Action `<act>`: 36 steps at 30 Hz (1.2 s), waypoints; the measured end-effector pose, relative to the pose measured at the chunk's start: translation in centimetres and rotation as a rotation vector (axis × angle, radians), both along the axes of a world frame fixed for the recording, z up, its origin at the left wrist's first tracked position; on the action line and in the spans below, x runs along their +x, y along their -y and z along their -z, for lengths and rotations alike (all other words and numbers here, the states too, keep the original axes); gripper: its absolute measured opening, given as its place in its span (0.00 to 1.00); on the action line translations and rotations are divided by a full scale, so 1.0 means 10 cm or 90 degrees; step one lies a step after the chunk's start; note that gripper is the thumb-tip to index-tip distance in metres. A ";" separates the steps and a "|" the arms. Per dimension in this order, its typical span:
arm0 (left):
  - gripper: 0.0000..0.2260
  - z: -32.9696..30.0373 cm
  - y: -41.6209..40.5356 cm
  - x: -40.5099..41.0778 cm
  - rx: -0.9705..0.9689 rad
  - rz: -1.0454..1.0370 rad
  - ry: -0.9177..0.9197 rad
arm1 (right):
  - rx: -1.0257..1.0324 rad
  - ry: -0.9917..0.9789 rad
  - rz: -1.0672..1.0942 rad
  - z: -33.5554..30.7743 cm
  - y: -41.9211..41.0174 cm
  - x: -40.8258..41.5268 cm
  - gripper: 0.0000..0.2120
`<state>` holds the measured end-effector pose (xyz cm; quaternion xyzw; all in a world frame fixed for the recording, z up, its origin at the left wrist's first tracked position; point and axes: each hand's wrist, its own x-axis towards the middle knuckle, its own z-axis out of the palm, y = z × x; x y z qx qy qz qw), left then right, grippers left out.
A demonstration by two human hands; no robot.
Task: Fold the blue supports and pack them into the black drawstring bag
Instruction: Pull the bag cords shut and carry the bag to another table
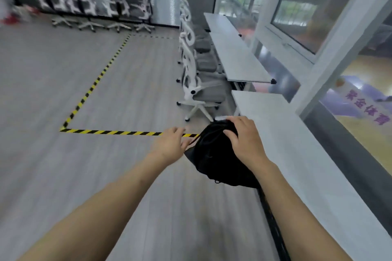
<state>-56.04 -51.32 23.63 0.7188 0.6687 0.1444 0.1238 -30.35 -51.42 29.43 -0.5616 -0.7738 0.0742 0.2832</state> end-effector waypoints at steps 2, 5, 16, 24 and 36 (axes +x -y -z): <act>0.23 0.04 0.12 -0.67 -0.017 -0.055 -0.022 | 0.004 0.008 -0.054 0.11 -0.10 -0.63 0.17; 0.22 0.06 0.36 -1.62 -0.048 -0.146 -0.080 | -0.006 -0.006 -0.124 0.25 -0.19 -1.58 0.15; 0.20 0.21 1.56 -4.44 -0.078 -0.488 -0.062 | -0.036 -0.002 -0.447 0.53 -0.22 -4.97 0.15; 0.21 0.34 2.29 -6.16 -0.119 -0.689 -0.085 | -0.011 -0.018 -0.657 0.73 -0.13 -7.34 0.14; 0.20 0.12 2.81 -8.46 -0.152 -0.926 -0.086 | -0.069 -0.031 -0.884 0.46 0.10 -10.78 0.14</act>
